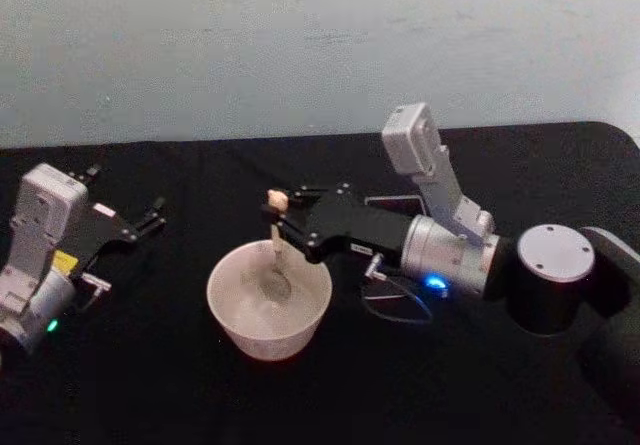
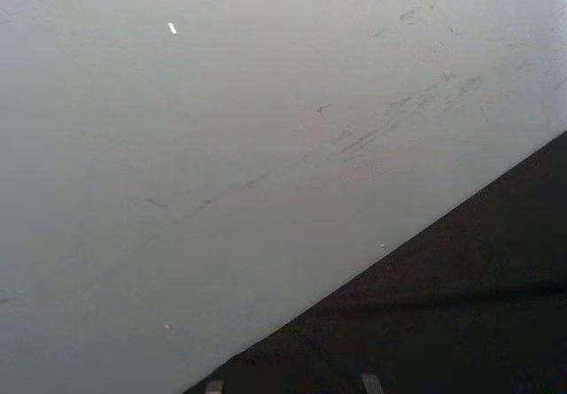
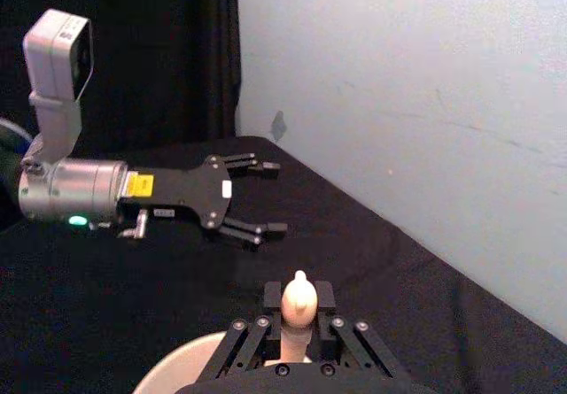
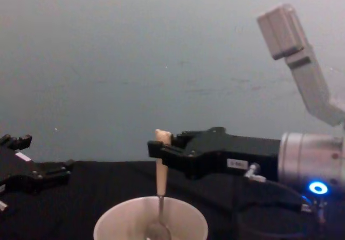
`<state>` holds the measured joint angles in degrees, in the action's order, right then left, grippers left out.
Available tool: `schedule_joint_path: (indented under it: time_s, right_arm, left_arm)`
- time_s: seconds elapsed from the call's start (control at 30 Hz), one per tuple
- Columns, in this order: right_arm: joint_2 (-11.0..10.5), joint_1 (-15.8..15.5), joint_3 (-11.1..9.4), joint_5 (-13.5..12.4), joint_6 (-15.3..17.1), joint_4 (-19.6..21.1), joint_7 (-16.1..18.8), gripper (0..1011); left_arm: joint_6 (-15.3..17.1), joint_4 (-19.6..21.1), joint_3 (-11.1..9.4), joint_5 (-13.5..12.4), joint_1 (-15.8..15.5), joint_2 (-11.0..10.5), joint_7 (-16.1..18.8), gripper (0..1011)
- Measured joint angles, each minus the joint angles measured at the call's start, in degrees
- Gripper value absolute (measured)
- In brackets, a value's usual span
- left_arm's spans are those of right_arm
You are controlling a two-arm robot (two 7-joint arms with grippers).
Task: Pick up the stirring spoon with one hand, stir inside the cup, then place it back in its original position.
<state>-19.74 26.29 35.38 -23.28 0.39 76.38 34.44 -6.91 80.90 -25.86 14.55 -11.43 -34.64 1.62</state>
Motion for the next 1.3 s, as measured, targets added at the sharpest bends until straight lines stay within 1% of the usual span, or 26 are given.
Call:
schedule_joint_path:
  time_s: [0.17, 0.27, 0.33, 0.37, 0.5, 0.6, 0.73, 0.83, 0.9, 1.0, 1.03, 1.13, 1.17, 1.3]
  right_arm:
    - [-2.3, -1.4, -0.6, -0.4, -0.1, 2.0, 1.4, 214]
    - [-4.4, -2.9, -1.0, -1.3, 0.0, 4.3, 2.6, 214]
    - [-5.1, -3.5, -1.2, -1.7, 0.1, 5.2, 3.1, 214]
    - [-5.8, -4.1, -1.2, -2.1, 0.2, 6.0, 3.5, 214]
    - [-6.6, -4.8, -1.1, -2.7, 0.4, 7.4, 4.1, 214]
    - [-6.8, -5.2, -0.7, -3.1, 0.6, 8.1, 4.3, 214]
    - [-6.3, -5.3, 0.0, -3.1, 0.8, 8.5, 4.1, 214]
    - [-5.4, -5.1, 0.6, -3.0, 1.2, 8.5, 3.4, 214]
    - [-4.4, -4.7, 1.0, -2.7, 1.5, 8.0, 2.4, 214]
    - [-2.9, -3.9, 1.4, -2.0, 1.9, 6.9, 0.8, 214]
    - [-2.0, -3.4, 1.6, -1.6, 2.0, 6.1, 0.1, 214]
    - [-0.8, -2.5, 1.6, -0.8, 2.0, 4.7, -1.0, 214]
    - [-0.1, -2.0, 1.6, -0.4, 2.0, 3.8, -1.5, 214]
    - [1.1, -0.8, 1.1, 0.4, 1.9, 1.9, -2.6, 214]
  left_arm:
    - [0.0, 0.0, 0.0, 0.0, 0.0, 0.0, 0.0, 1001]
    - [0.0, 0.0, 0.0, 0.0, 0.0, 0.0, 0.0, 1001]
    - [0.0, 0.0, 0.0, 0.0, 0.0, 0.0, 0.0, 1001]
    - [0.0, 0.0, 0.0, 0.0, 0.0, 0.0, 0.0, 1001]
    - [0.0, 0.0, 0.0, 0.0, 0.0, 0.0, 0.0, 1001]
    - [0.0, 0.0, 0.0, 0.0, 0.0, 0.0, 0.0, 1001]
    - [0.0, 0.0, 0.0, 0.0, 0.0, 0.0, 0.0, 1001]
    - [0.0, 0.0, 0.0, 0.0, 0.0, 0.0, 0.0, 1001]
    - [0.0, 0.0, 0.0, 0.0, 0.0, 0.0, 0.0, 1001]
    - [0.0, 0.0, 0.0, 0.0, 0.0, 0.0, 0.0, 1001]
    - [0.0, 0.0, 0.0, 0.0, 0.0, 0.0, 0.0, 1001]
    - [0.0, 0.0, 0.0, 0.0, 0.0, 0.0, 0.0, 1001]
    - [0.0, 0.0, 0.0, 0.0, 0.0, 0.0, 0.0, 1001]
    - [0.0, 0.0, 0.0, 0.0, 0.0, 0.0, 0.0, 1001]
